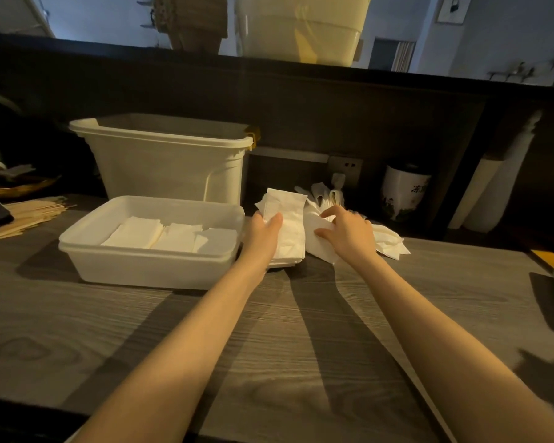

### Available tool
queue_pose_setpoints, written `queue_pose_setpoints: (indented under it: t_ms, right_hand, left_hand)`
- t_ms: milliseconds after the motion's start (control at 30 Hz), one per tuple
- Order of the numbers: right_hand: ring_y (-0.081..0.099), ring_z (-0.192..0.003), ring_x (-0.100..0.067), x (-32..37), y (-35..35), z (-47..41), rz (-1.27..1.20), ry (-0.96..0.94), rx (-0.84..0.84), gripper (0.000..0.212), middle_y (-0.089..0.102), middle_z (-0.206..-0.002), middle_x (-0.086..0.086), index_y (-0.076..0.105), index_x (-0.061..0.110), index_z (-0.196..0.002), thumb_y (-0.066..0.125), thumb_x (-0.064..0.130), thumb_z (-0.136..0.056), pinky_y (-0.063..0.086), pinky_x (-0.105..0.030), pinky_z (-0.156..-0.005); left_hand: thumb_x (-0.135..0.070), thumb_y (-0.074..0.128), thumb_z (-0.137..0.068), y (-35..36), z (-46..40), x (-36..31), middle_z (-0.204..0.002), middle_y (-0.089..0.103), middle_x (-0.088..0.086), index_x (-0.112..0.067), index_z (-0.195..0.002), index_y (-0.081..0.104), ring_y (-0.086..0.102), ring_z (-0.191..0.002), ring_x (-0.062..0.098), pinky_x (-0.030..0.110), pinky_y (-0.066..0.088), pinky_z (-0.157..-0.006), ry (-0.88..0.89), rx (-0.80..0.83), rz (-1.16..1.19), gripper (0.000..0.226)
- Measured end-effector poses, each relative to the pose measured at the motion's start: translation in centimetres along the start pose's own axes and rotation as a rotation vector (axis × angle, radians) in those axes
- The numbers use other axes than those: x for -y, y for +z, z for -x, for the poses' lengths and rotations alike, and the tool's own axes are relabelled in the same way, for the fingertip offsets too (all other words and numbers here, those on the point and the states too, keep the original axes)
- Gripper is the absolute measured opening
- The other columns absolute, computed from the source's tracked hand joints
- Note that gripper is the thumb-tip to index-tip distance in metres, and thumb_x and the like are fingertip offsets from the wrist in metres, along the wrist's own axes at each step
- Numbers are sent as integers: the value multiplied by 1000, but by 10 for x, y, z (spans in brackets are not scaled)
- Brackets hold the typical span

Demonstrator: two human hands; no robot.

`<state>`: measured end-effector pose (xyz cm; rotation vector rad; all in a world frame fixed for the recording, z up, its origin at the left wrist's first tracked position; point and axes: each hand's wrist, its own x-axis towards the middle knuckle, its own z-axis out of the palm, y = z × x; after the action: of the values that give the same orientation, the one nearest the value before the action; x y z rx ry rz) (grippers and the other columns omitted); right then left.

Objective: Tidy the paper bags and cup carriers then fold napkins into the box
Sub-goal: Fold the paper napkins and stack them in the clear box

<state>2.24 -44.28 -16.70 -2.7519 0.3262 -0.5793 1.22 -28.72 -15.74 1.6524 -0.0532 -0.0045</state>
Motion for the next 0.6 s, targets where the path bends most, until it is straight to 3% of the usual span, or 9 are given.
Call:
queue_pose_setpoints:
  t_ms: [100,167,267,433,533,600]
  right_hand:
    - [59,-99,-20,-6,-10,6,-72,26,65,39,65,-113,-6,57,17,-123,61,36,-89,49,-34,-85]
    - [56,-90,-16,-12,-17,12,-103,27,123,35,65,-112,-6,60,13,-121,60,30,-90,47,-28,-74]
    - [52,-86,-12,-21,-26,26,-160,71,219,34,63,-112,-8,60,9,-121,59,24,-91,41,-22,-66]
    - [54,-94,-17,-30,-35,47,-302,251,304,36,57,-104,-4,53,10,-127,54,24,-94,45,-29,-77]
    - [56,-96,-17,-34,-38,57,-570,312,221,45,56,-122,-9,43,12,-136,56,20,-93,48,-29,-78]
    - [62,-93,-17,-34,-40,61,-769,283,135,48,57,-122,-9,44,15,-136,59,19,-91,55,-31,-77]
  left_hand:
    - [-31,38,-100,-2,1,0,-129,52,6,-14,-136,38,55,-112,23,15,43,-61,-3,-7,-35,40]
    - [-31,39,-99,-1,1,1,-129,52,7,-13,-136,38,56,-112,23,14,43,-60,-8,3,-22,40]
    - [-30,40,-99,2,0,3,-129,53,9,-13,-137,38,57,-110,25,24,48,-68,-20,17,6,41]
    - [-28,41,-99,7,2,5,-128,55,9,-12,-136,39,57,-110,25,37,50,-90,-70,58,86,40]
    - [-29,42,-99,10,6,5,-125,56,8,-12,-134,40,58,-104,24,33,49,-78,-173,71,181,39]
    - [-29,43,-98,12,8,5,-126,56,9,-13,-134,40,58,-104,26,34,49,-78,-249,76,265,39]
